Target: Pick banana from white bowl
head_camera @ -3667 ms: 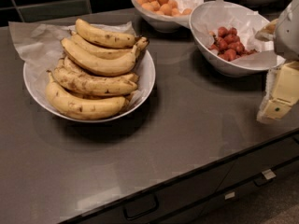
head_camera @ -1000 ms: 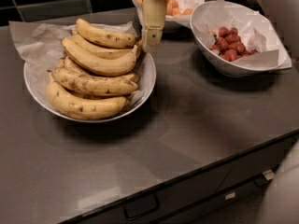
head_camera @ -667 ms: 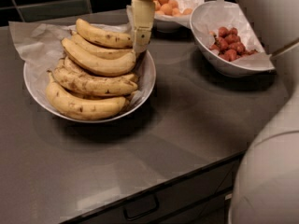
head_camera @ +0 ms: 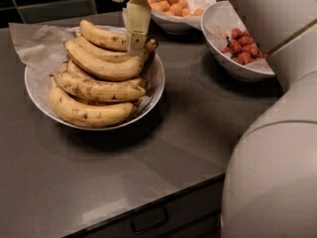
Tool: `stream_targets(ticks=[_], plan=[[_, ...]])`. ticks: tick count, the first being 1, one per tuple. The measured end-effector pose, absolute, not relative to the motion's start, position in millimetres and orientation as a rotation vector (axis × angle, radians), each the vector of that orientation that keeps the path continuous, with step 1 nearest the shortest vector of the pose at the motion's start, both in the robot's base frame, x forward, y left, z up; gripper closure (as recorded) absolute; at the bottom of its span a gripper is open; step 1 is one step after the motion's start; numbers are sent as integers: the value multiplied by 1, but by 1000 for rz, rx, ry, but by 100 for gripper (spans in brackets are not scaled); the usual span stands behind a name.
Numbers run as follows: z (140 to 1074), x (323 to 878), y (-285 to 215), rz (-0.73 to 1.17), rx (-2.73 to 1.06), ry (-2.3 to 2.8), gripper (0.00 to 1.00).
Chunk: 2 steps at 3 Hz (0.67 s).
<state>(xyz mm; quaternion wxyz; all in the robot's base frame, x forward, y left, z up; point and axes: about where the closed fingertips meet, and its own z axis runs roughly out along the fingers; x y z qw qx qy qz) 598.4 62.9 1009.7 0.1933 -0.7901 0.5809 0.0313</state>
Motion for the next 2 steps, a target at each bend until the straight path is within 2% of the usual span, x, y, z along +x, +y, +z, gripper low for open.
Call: stream_targets(ticks=[2], plan=[[1003, 609, 70, 146, -2196, 1668, 16]])
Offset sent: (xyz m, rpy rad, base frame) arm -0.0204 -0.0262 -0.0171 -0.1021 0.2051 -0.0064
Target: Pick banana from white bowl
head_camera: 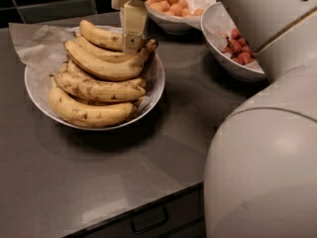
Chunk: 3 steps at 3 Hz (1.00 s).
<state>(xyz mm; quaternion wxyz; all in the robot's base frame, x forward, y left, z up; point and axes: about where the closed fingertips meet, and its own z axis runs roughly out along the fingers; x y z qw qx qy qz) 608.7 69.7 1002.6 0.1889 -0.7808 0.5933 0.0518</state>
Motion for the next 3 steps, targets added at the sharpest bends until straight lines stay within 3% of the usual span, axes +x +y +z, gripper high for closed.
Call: stream_targets(ticks=[3], plan=[[987, 618, 81, 214, -2202, 1690, 19]])
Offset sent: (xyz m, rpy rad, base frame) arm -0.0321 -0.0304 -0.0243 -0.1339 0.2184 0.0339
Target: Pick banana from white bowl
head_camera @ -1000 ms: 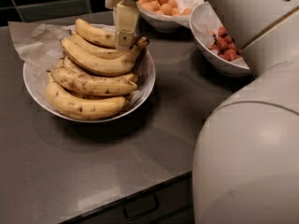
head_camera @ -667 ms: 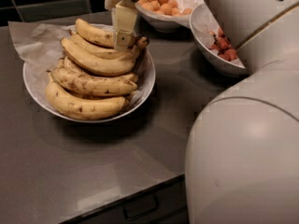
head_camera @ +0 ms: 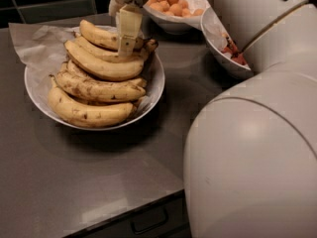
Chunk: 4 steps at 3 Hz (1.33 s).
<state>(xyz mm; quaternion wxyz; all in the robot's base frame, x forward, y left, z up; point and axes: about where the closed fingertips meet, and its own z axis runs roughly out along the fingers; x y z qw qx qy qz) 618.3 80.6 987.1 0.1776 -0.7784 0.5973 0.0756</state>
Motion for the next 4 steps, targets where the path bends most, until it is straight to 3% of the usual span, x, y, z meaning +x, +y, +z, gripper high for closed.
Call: stream_targets(ticks=[3, 4], plan=[[985, 621, 85, 225, -2214, 1694, 52], [1001, 619, 87, 205, -2205, 1662, 70]])
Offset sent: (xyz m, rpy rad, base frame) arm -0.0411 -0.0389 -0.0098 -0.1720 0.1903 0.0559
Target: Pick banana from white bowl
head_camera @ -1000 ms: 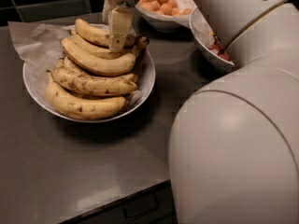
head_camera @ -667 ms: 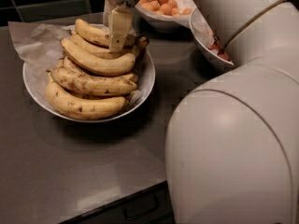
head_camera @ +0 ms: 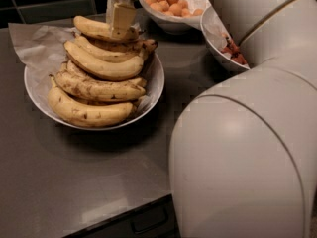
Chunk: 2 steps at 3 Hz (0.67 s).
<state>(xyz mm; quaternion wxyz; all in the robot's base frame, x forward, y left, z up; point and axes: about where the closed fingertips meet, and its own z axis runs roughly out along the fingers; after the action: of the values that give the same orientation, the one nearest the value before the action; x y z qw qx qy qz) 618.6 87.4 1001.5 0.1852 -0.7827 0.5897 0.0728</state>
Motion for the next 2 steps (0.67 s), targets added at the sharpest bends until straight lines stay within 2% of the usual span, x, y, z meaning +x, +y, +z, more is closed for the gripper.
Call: stream_targets(ticks=[1, 2], plan=[[1002, 627, 95, 194, -2173, 1646, 93], [1002, 633, 101, 187, -2152, 1633, 100]])
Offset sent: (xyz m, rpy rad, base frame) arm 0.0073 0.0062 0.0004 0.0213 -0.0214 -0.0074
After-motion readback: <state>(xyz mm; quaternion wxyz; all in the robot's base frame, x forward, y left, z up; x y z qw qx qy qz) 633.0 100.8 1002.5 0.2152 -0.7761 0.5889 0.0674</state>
